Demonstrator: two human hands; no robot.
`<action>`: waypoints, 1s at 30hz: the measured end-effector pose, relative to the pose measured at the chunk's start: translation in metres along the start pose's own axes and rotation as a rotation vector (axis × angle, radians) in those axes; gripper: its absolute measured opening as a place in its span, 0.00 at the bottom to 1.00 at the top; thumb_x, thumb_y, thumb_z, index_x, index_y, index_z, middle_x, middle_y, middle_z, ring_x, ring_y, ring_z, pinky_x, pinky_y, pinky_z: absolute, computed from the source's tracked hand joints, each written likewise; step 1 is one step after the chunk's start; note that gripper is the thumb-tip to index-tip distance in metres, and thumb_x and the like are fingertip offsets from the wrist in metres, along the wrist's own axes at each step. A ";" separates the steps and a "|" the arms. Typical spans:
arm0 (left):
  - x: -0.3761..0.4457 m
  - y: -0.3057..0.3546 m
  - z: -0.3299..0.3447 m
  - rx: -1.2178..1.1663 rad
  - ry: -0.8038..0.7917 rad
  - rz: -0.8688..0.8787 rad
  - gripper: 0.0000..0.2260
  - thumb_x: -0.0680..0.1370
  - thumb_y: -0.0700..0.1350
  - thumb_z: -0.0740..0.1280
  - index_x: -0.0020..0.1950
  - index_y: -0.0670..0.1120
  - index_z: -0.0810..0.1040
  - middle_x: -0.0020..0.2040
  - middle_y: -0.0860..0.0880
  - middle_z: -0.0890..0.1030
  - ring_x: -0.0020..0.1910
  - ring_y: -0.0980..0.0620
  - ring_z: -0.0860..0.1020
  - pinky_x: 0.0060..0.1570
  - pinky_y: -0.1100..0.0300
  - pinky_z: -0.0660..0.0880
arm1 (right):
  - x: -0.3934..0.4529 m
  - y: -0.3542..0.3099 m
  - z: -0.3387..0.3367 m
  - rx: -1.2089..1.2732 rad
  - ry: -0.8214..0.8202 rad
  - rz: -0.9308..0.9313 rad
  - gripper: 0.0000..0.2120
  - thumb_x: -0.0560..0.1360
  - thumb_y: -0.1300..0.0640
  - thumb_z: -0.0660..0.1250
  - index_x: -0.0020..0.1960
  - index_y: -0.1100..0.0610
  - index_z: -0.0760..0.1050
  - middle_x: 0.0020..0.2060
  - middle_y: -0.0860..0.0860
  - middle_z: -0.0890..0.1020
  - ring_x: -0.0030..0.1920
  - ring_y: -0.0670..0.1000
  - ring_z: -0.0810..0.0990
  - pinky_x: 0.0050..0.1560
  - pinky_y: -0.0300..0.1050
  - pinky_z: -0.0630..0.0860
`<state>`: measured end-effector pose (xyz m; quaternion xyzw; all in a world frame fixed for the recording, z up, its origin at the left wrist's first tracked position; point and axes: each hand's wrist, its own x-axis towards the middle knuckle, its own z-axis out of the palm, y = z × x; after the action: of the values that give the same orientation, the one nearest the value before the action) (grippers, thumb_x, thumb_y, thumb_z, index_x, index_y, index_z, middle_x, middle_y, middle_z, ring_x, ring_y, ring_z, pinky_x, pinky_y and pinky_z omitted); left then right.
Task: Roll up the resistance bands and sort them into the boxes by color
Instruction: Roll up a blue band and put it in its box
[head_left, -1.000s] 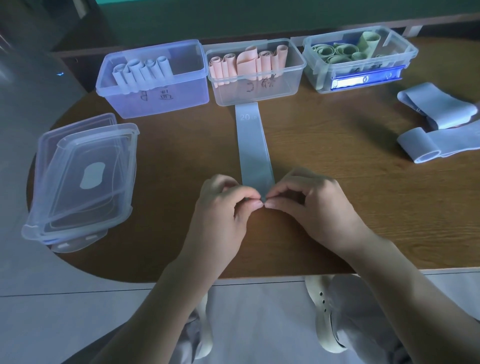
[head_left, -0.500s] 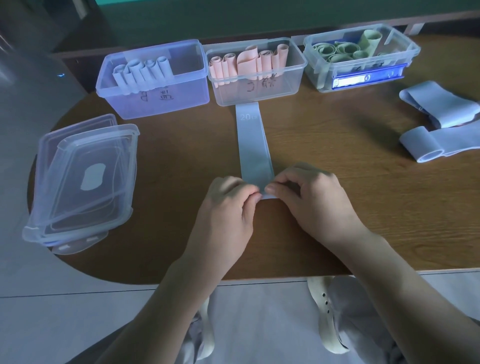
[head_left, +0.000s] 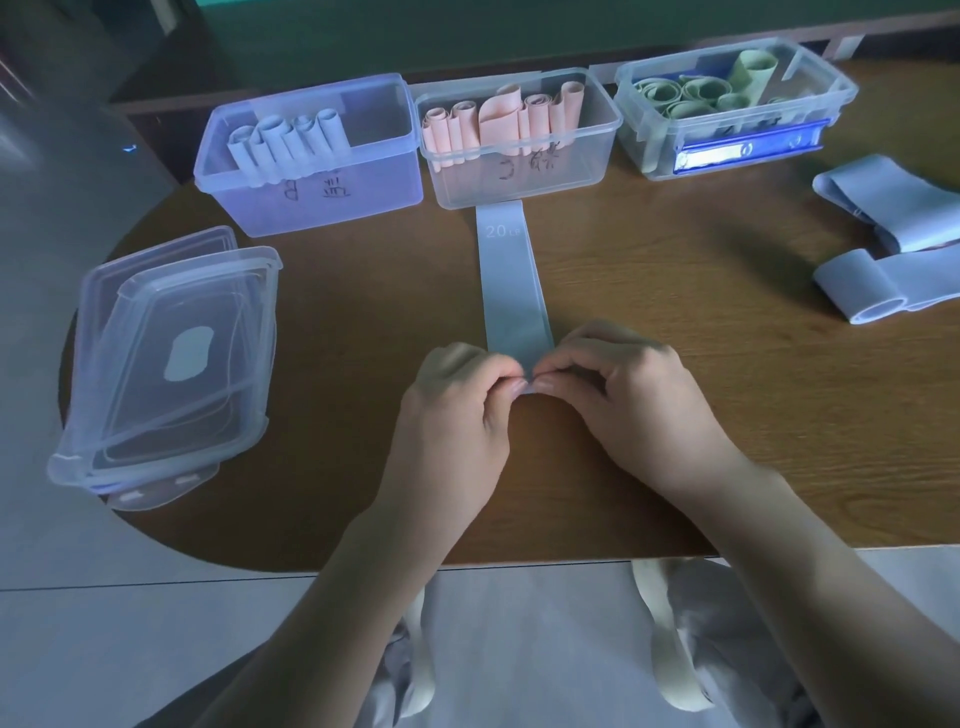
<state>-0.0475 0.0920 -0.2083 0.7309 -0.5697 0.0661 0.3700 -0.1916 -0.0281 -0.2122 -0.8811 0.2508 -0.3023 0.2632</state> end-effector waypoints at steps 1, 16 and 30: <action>-0.001 0.000 0.000 0.019 -0.001 0.002 0.02 0.78 0.40 0.73 0.49 0.44 0.85 0.45 0.48 0.83 0.44 0.51 0.80 0.41 0.60 0.80 | 0.001 0.000 0.000 -0.018 0.008 0.004 0.04 0.77 0.52 0.73 0.49 0.51 0.84 0.48 0.44 0.82 0.46 0.48 0.81 0.42 0.54 0.80; 0.009 -0.007 0.008 0.043 0.024 -0.050 0.05 0.75 0.40 0.76 0.50 0.42 0.87 0.47 0.45 0.83 0.45 0.48 0.81 0.44 0.56 0.82 | -0.005 0.000 0.002 -0.188 0.074 -0.113 0.08 0.80 0.54 0.70 0.55 0.53 0.85 0.53 0.50 0.83 0.53 0.54 0.79 0.52 0.51 0.78; 0.008 -0.005 0.006 0.062 0.006 -0.046 0.09 0.77 0.40 0.74 0.57 0.43 0.85 0.51 0.45 0.82 0.50 0.46 0.80 0.48 0.55 0.79 | -0.001 0.002 -0.001 -0.151 -0.037 0.005 0.16 0.80 0.46 0.63 0.66 0.46 0.79 0.60 0.47 0.79 0.57 0.55 0.76 0.57 0.60 0.76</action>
<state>-0.0422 0.0822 -0.2103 0.7548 -0.5491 0.0774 0.3504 -0.1932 -0.0293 -0.2129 -0.9033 0.2703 -0.2655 0.2013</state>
